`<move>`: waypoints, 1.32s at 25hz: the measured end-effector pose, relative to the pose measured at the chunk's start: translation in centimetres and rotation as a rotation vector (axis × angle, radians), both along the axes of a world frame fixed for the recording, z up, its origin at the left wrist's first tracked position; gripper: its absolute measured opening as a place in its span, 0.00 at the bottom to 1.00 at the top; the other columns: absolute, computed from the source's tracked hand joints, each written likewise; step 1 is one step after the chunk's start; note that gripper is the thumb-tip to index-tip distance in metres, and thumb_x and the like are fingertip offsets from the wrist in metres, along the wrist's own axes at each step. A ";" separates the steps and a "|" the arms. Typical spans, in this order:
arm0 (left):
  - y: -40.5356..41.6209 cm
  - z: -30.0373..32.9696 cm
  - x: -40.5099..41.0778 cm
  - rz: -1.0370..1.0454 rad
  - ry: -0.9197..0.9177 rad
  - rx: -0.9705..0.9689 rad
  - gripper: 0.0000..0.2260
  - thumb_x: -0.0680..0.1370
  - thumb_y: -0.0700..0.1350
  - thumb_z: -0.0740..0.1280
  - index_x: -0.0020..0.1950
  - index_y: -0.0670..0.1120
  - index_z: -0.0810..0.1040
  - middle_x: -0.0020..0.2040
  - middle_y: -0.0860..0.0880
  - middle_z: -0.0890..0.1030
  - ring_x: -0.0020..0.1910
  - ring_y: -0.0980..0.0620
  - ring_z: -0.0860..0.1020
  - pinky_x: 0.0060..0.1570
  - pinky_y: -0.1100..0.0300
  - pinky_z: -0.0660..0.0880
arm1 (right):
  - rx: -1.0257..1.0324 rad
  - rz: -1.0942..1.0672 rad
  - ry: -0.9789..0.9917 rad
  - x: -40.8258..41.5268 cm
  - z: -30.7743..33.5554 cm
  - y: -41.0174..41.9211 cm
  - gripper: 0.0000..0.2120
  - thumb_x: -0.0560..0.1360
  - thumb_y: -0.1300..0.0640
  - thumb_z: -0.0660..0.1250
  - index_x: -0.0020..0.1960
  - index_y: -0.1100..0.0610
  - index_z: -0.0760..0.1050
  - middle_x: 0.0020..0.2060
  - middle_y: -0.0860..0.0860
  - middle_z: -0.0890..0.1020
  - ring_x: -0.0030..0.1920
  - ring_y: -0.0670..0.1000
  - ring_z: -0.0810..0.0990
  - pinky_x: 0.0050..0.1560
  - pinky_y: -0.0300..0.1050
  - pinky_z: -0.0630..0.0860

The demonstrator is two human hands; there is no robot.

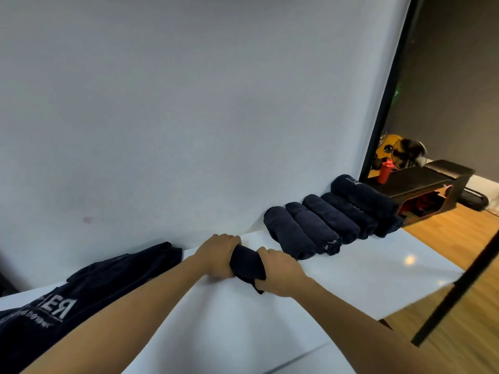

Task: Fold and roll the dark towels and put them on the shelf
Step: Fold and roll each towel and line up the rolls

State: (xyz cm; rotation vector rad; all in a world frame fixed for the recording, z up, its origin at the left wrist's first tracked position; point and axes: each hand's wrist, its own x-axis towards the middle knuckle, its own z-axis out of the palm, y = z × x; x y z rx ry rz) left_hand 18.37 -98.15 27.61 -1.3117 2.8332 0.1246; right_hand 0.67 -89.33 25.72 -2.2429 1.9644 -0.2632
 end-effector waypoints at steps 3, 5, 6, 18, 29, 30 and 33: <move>-0.5 2.5 -2.3 -0.158 0.033 -0.161 0.23 0.66 0.55 0.72 0.58 0.50 0.75 0.56 0.52 0.74 0.57 0.51 0.69 0.56 0.59 0.70 | -0.131 -0.110 0.037 -1.5 2.3 2.2 0.22 0.69 0.49 0.71 0.58 0.54 0.67 0.48 0.51 0.78 0.43 0.51 0.74 0.40 0.43 0.69; -1.2 5.2 -5.3 -0.226 0.034 -0.256 0.23 0.66 0.54 0.72 0.60 0.52 0.76 0.57 0.51 0.74 0.58 0.50 0.69 0.58 0.59 0.68 | -0.214 -0.174 0.077 -3.5 4.2 2.8 0.27 0.70 0.50 0.71 0.64 0.54 0.64 0.51 0.52 0.78 0.48 0.53 0.77 0.44 0.44 0.71; -1.4 6.6 -7.1 -0.258 0.033 -0.291 0.24 0.67 0.54 0.73 0.61 0.53 0.76 0.57 0.52 0.74 0.58 0.49 0.69 0.58 0.60 0.67 | -0.249 -0.206 0.090 -4.9 5.1 2.9 0.29 0.71 0.50 0.72 0.66 0.54 0.62 0.52 0.53 0.78 0.50 0.54 0.77 0.47 0.45 0.72; -6.4 9.7 -27.3 -0.345 0.133 -0.407 0.28 0.67 0.45 0.72 0.67 0.49 0.74 0.62 0.51 0.74 0.62 0.48 0.69 0.59 0.58 0.67 | -0.513 -0.458 0.228 -23.1 6.8 -0.1 0.32 0.61 0.48 0.76 0.62 0.55 0.73 0.45 0.53 0.79 0.44 0.56 0.78 0.46 0.50 0.77; -9.3 4.3 -30.7 -0.176 0.142 -0.221 0.29 0.76 0.33 0.61 0.76 0.49 0.65 0.73 0.51 0.68 0.70 0.48 0.65 0.60 0.55 0.72 | -0.464 -0.432 0.240 -25.9 3.0 -4.3 0.25 0.59 0.48 0.79 0.53 0.55 0.80 0.42 0.54 0.81 0.43 0.56 0.78 0.42 0.50 0.77; -9.2 4.3 -30.4 -0.188 0.144 -0.212 0.29 0.76 0.33 0.61 0.76 0.49 0.64 0.74 0.50 0.67 0.71 0.48 0.65 0.62 0.55 0.71 | -0.468 -0.437 0.248 -25.8 3.4 -4.2 0.23 0.61 0.46 0.77 0.53 0.55 0.80 0.44 0.54 0.81 0.44 0.56 0.78 0.43 0.51 0.76; -8.0 4.1 -28.2 -0.175 0.126 -0.270 0.28 0.77 0.42 0.66 0.76 0.49 0.64 0.74 0.49 0.67 0.70 0.48 0.66 0.67 0.53 0.66 | -0.493 -0.413 0.292 -24.3 4.5 -4.1 0.23 0.65 0.43 0.73 0.55 0.54 0.78 0.48 0.54 0.80 0.48 0.57 0.78 0.47 0.53 0.73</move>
